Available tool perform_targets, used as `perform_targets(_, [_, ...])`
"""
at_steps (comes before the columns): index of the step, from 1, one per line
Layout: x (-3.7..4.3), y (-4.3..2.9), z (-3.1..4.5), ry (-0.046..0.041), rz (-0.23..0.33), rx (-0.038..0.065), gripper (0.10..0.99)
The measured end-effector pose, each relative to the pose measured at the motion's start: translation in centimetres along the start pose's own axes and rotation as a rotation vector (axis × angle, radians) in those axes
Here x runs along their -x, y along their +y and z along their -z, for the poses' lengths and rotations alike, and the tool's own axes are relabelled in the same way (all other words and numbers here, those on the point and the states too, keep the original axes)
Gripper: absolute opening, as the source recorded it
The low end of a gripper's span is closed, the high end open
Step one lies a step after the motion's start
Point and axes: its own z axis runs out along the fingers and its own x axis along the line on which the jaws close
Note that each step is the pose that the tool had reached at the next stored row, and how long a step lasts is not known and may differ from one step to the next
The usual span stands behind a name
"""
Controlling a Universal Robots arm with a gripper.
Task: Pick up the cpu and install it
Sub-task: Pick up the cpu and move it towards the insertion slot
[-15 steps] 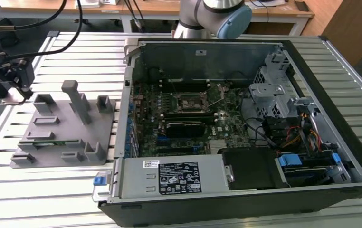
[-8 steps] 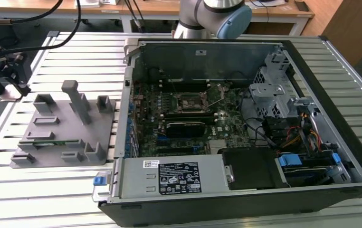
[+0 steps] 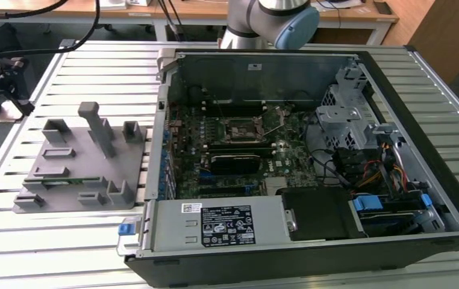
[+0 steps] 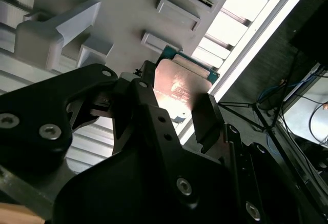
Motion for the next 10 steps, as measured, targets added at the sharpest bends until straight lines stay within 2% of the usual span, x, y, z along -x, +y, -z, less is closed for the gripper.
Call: perform_targets(10, [-0.07, 0.20, 2.08, 0.0000, 0.000, 0.000, 0.533])
